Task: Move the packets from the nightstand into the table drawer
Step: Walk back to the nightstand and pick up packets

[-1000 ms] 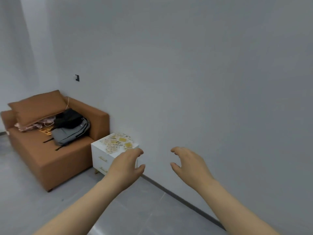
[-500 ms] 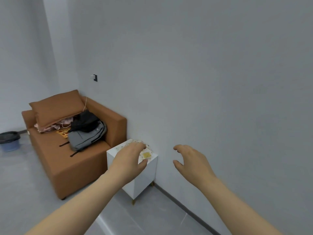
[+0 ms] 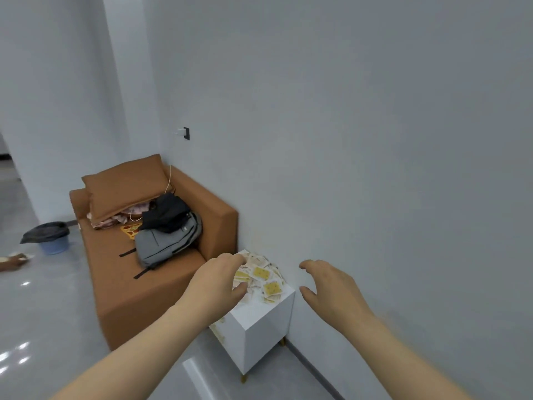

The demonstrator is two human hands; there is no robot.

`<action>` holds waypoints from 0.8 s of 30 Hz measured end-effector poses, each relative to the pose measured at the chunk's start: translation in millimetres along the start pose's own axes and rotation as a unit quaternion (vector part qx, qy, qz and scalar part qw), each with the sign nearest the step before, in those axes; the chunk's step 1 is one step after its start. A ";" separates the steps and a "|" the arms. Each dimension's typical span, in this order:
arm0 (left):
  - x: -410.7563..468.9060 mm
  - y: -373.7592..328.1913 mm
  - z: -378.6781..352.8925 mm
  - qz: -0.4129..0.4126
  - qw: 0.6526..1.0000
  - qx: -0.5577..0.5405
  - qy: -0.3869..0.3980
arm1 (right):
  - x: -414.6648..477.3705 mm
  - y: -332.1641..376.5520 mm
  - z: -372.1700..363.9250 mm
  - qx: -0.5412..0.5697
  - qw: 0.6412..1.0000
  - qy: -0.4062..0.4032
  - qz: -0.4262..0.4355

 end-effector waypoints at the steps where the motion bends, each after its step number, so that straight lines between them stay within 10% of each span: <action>1: 8.7 8.1 -5.9 0.004 1.000 0.001 0.000 | 14.1 -1.9 -6.4 -0.001 1.000 0.004 0.004; 24: 202.3 315.4 -140.8 0.011 0.992 -0.064 0.108 | 314.3 70.9 -201.2 0.009 0.992 0.100 -0.082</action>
Point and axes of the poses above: each hand's wrist, its own x-axis towards the middle knuckle, its own z-axis out of the back of the hand, y = z × x, the point moved 8 cm from there along x, towards the middle knuckle, and after that the axes turned 15 degrees about -z, right-handed, at the moved point
